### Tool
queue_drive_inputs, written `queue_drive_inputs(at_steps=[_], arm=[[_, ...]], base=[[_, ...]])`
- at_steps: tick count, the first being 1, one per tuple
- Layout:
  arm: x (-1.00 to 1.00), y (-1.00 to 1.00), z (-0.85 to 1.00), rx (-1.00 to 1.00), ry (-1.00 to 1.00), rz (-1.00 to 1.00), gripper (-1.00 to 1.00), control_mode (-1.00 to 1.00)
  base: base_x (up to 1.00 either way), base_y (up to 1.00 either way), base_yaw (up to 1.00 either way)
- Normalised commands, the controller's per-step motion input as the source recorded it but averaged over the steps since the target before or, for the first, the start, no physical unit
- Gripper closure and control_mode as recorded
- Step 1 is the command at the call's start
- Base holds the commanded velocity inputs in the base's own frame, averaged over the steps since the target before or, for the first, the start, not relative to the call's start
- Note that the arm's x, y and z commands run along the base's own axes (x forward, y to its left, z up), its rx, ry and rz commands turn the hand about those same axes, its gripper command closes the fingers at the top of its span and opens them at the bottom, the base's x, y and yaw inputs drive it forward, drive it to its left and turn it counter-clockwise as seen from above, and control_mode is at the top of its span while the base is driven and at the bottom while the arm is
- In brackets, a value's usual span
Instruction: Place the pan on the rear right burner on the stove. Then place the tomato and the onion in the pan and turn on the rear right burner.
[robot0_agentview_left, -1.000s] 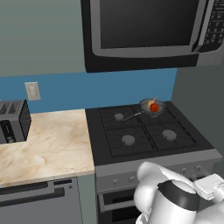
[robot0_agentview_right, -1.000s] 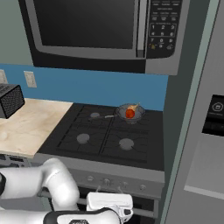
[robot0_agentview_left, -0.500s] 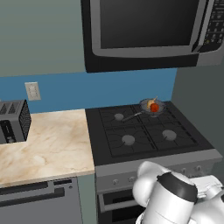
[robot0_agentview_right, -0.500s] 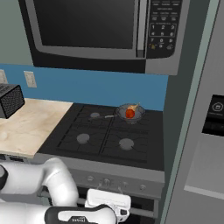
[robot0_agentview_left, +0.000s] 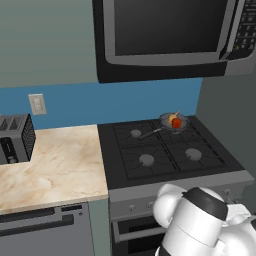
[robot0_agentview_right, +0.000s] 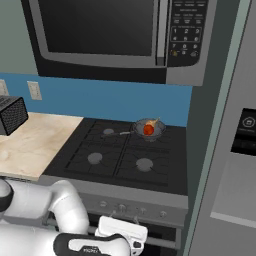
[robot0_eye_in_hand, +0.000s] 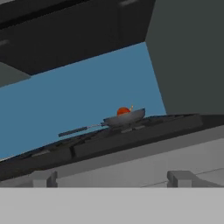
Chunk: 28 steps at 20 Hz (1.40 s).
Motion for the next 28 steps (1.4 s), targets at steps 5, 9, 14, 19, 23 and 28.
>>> queue_drive_inputs(at_steps=[5,9,14,19,23,28], arm=[[0.12,-0.23,-0.02,-0.08,0.00,-0.03,-1.00,-1.00],[0.07,-0.25,-0.03,-0.10,0.00,-0.01,-1.00,-1.00],[0.03,-0.07,-0.17,-0.10,0.00,0.00,-1.00,-1.00],[0.03,0.00,-0.32,-0.11,0.00,0.00,-1.00,-1.00],[0.17,-0.09,-0.20,-0.10,0.00,0.00,-1.00,-1.00],[0.11,-0.17,-0.12,-0.09,0.00,0.00,-1.00,-1.00]], base=[[0.00,0.00,0.00],[0.00,0.00,0.00],[0.00,0.00,0.00],[0.00,0.00,0.00],[0.00,0.00,0.00],[0.00,0.00,0.00]])
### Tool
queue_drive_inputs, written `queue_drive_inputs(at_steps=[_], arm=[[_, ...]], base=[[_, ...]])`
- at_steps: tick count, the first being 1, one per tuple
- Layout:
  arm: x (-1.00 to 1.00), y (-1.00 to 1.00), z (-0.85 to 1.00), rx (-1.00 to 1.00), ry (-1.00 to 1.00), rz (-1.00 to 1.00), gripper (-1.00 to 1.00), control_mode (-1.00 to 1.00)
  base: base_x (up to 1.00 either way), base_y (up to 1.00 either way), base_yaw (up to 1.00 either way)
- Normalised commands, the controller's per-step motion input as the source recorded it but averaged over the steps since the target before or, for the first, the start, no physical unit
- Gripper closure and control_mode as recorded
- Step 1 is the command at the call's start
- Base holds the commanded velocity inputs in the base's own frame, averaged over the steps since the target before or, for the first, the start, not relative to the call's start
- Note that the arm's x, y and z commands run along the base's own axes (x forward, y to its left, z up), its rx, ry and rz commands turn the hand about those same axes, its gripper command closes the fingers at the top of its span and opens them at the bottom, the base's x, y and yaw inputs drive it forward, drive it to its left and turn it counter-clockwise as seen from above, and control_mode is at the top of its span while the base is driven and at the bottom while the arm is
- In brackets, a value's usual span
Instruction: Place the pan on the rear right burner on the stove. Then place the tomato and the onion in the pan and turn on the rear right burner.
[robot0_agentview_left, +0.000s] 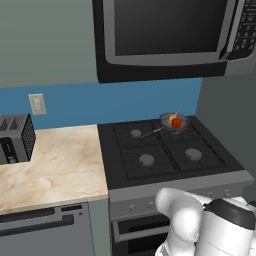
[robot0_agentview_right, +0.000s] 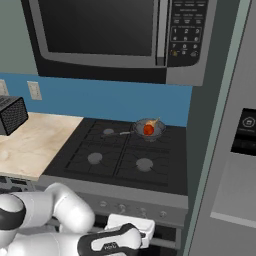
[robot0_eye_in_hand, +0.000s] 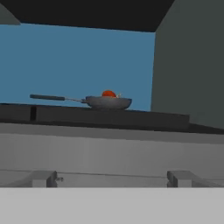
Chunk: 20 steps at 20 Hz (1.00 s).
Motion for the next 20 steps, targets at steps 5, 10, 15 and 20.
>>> queue_drive_inputs(at_steps=[5,10,15,20], arm=[[0.00,-0.05,-0.19,-0.07,0.00,0.00,-1.00,-1.00],[0.12,0.00,-0.21,-0.05,0.00,0.00,-1.00,-1.00],[0.26,0.00,-0.08,-0.02,0.00,0.00,-1.00,-1.00],[0.22,-0.01,-0.09,-0.02,0.00,0.00,-1.00,-1.00]], base=[[0.00,0.00,0.00],[0.00,0.00,0.00],[0.00,0.00,0.00],[0.00,0.00,0.00]])
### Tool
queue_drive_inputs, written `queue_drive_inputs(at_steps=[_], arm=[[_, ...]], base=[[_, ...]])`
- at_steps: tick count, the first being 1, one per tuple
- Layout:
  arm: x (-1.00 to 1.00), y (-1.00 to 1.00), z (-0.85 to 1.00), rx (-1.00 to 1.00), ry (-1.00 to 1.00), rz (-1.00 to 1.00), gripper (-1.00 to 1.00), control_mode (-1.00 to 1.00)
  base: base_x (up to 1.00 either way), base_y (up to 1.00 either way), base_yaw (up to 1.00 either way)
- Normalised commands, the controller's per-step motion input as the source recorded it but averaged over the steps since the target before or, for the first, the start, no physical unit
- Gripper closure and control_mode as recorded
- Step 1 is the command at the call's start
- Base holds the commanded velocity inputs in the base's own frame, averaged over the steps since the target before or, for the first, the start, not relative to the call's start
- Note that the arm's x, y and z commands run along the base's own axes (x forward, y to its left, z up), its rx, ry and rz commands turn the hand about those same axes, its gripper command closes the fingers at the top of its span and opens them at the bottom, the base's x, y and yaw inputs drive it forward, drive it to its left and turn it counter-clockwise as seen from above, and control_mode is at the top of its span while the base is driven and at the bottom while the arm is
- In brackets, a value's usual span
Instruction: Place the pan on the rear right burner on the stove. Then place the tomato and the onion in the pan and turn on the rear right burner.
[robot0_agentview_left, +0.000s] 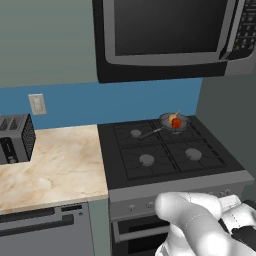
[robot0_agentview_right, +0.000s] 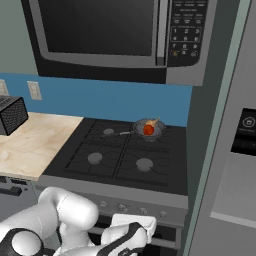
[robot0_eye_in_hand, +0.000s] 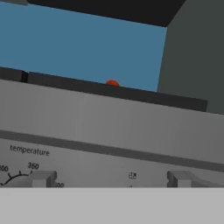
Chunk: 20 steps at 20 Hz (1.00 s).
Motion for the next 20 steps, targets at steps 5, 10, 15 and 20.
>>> queue_drive_inputs(at_steps=[5,10,15,20], arm=[[0.15,-0.04,-0.15,-0.02,0.00,0.00,-1.00,-1.00],[0.12,-0.13,-0.13,-0.01,0.00,0.00,-1.00,-1.00],[0.03,-0.22,-0.18,0.00,0.01,0.00,-1.00,-1.00],[0.03,-0.14,-0.25,0.00,0.01,0.00,-1.00,-1.00]], base=[[0.00,0.00,0.00],[0.00,0.00,0.00],[0.00,0.00,0.00],[0.00,0.00,0.00]])
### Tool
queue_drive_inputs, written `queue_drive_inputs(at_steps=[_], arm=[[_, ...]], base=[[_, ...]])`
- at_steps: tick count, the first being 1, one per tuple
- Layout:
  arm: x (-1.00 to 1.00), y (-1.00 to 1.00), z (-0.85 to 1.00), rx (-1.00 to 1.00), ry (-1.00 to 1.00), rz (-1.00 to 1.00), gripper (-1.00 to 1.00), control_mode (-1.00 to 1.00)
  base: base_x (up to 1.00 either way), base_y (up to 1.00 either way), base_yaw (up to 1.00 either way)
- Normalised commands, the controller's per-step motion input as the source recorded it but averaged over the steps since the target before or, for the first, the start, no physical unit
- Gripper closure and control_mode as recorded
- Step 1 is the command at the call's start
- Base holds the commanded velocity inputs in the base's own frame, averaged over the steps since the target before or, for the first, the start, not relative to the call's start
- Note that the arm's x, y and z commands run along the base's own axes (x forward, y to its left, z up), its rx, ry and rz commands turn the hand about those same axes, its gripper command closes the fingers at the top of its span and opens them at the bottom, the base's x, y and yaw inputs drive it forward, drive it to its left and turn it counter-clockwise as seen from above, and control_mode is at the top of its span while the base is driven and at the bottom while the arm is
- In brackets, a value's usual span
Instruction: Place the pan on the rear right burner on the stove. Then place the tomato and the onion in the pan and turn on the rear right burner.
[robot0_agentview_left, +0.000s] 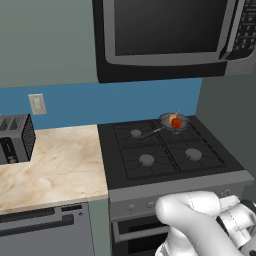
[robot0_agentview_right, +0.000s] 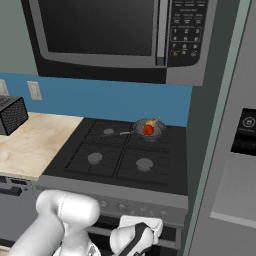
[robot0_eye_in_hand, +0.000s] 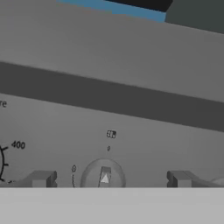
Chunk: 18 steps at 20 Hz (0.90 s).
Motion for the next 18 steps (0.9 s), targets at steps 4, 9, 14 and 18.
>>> queue_drive_inputs(at_steps=[4,9,14,18], arm=[[0.17,0.00,-0.24,0.00,0.00,0.00,-1.00,-1.00],[0.25,0.00,-0.14,0.00,0.00,0.00,-1.00,-1.00],[0.27,0.00,-0.08,0.00,0.00,0.00,1.00,-1.00],[0.25,0.00,-0.01,0.00,0.00,0.00,1.00,-1.00]], base=[[0.00,0.00,0.00],[0.00,0.00,0.00],[0.00,0.00,0.00],[0.00,0.00,0.00]])
